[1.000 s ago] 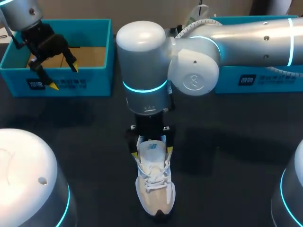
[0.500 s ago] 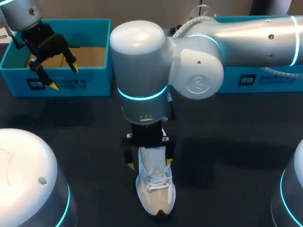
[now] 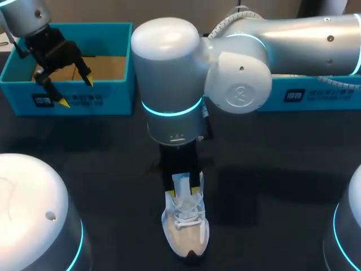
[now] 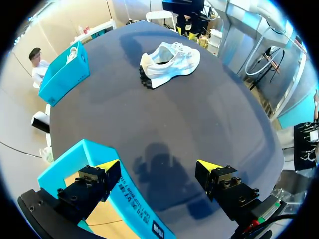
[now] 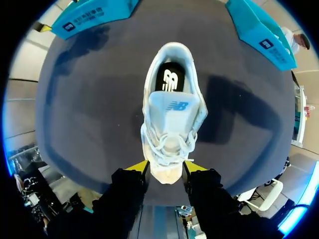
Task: Take the shoe out of the shoebox, open the shoe tongue, remove and reinsert the insole, then place the shoe into the shoebox
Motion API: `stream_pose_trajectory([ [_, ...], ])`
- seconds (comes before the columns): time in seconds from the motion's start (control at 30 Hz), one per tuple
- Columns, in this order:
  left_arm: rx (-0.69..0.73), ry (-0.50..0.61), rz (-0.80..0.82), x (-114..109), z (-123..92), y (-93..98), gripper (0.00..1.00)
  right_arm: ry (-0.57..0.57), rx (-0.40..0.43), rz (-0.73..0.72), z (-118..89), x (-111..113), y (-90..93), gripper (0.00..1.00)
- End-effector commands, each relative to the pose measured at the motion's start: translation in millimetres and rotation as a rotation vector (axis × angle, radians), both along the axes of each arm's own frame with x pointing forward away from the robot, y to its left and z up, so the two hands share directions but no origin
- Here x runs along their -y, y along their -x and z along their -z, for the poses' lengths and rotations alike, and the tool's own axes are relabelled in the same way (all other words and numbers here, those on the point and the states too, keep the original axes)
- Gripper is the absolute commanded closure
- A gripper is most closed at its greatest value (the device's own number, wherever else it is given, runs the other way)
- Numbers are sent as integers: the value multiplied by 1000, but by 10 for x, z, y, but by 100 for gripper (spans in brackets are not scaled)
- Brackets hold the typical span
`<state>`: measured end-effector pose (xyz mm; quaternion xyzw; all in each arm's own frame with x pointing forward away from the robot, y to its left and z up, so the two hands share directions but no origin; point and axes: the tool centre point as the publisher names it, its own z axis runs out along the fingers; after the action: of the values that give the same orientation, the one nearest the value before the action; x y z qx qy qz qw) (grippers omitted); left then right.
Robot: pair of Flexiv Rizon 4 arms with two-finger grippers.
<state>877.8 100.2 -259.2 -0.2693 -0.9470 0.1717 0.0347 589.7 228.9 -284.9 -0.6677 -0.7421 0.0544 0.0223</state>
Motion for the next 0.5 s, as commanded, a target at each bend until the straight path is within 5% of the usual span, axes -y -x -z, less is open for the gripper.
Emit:
stream_pose_trajectory([
  [0.03,1,-2,1,-5,1,1,0,-7,-21,-18,133,23,-179,61],
  [0.5,1,-2,1,-5,1,1,0,-20,-3,-32,469,97,-517,62],
])
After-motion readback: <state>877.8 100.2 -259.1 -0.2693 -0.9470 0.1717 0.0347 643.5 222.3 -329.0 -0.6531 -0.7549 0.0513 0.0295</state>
